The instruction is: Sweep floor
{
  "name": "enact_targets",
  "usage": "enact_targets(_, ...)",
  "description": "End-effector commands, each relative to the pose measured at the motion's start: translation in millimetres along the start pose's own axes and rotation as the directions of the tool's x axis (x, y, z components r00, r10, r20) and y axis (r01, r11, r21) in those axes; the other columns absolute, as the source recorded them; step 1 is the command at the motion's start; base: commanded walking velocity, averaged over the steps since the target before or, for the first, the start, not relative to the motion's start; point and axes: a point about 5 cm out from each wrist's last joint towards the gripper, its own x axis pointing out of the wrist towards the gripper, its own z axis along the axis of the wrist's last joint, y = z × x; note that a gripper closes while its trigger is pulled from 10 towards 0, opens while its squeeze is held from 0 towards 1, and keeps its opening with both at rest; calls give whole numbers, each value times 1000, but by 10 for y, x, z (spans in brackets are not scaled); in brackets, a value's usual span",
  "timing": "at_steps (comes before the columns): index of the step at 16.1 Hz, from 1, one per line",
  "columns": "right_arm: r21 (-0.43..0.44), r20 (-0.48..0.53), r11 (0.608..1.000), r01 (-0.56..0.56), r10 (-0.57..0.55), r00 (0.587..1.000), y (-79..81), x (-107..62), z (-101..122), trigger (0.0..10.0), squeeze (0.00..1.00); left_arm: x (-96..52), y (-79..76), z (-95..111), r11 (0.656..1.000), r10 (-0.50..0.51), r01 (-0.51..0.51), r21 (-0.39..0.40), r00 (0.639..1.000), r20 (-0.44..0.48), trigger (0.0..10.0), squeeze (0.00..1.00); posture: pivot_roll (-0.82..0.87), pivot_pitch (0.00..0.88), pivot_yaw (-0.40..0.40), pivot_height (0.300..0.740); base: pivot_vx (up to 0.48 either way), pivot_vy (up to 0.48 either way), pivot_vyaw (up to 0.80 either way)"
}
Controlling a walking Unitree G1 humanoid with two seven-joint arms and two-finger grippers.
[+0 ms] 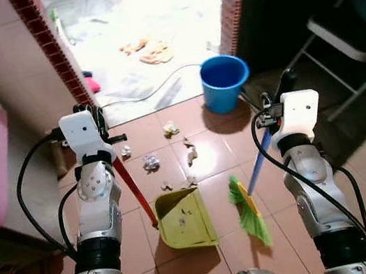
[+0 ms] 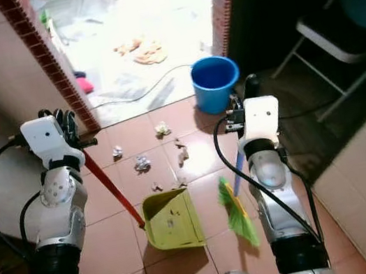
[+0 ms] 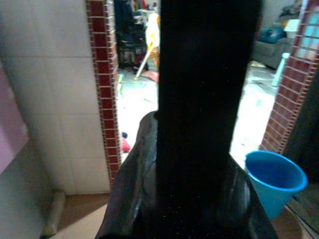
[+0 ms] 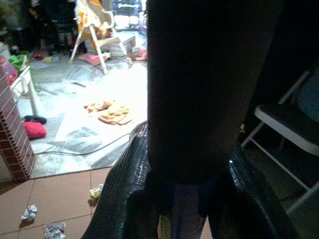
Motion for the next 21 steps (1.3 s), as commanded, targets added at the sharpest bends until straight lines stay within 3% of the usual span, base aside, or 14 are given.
enact_targets(1,11,33,1000,-26,25,999,70,36,72,10000,0,68,61,206,1000,17,-17,10,996,83,10000,0,-49,114,43,740,379,292,0)
enact_targets(10,-26,46,1000,11,-10,999,11,42,83,10000,0,107,55,305,1000,11,-14,21,993,119,10000,0,-53,115,46,740,381,290,0)
enact_targets(15,-20,49,1000,13,-12,999,10,34,80,10000,0,106,52,309,999,9,-13,30,992,123,10000,0,-51,120,47,740,421,96,0)
enact_targets(21,-26,46,1000,16,-14,999,1,-12,71,10000,0,65,42,141,995,23,-30,91,996,86,10000,0,-64,145,47,740,0,0,0)
